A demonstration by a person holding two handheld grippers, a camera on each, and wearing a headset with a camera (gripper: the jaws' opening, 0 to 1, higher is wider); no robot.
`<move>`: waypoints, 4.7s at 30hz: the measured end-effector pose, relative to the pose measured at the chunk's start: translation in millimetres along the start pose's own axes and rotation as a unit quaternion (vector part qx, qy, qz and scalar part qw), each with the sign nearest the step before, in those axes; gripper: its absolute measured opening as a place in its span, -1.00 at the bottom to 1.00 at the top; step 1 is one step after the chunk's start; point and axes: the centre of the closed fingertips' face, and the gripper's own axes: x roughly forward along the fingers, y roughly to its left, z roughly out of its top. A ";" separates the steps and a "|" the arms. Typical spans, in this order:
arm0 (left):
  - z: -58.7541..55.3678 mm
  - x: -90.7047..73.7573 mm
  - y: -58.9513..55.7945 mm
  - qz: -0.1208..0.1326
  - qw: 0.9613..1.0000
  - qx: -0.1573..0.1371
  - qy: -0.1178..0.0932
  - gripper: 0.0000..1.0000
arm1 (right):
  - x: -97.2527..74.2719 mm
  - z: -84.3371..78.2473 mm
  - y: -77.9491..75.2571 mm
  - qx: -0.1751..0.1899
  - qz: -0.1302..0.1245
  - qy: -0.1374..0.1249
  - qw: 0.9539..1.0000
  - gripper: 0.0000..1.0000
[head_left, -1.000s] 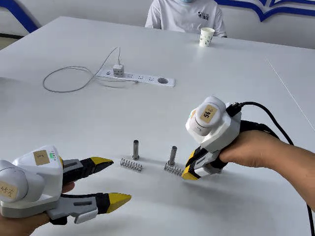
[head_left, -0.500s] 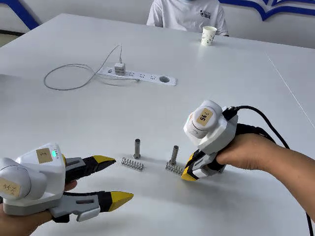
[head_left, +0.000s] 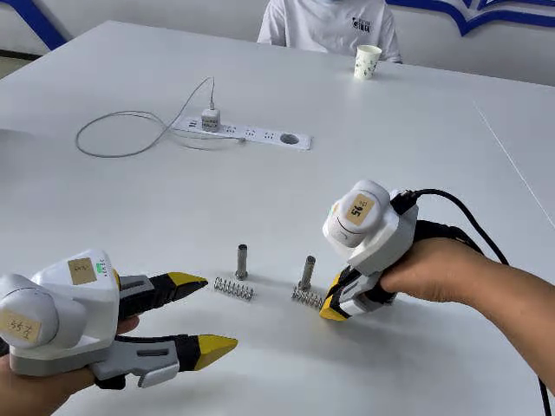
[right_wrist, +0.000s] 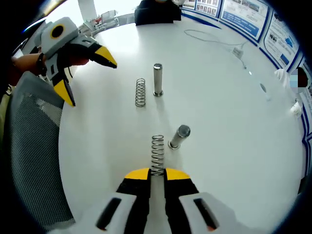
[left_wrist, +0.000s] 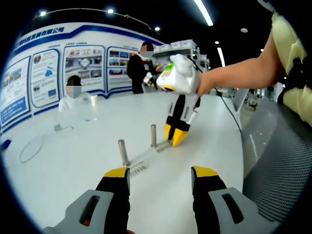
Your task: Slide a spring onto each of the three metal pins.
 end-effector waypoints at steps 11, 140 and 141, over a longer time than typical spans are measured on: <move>0.2 13.4 -10.0 -0.027 0.999 0.023 0.013 0.01 | -18.6 6.1 20.5 -0.027 0.012 -0.001 1.000 -0.77; 6.0 8.7 -5.9 -0.018 0.999 0.036 -0.003 -0.17 | -94.0 67.2 35.9 -0.127 -0.007 -0.053 0.990 -0.77; 5.4 7.6 -4.9 -0.016 0.999 0.034 -0.003 -0.15 | -94.7 67.5 34.1 -0.127 -0.008 -0.053 0.991 -0.77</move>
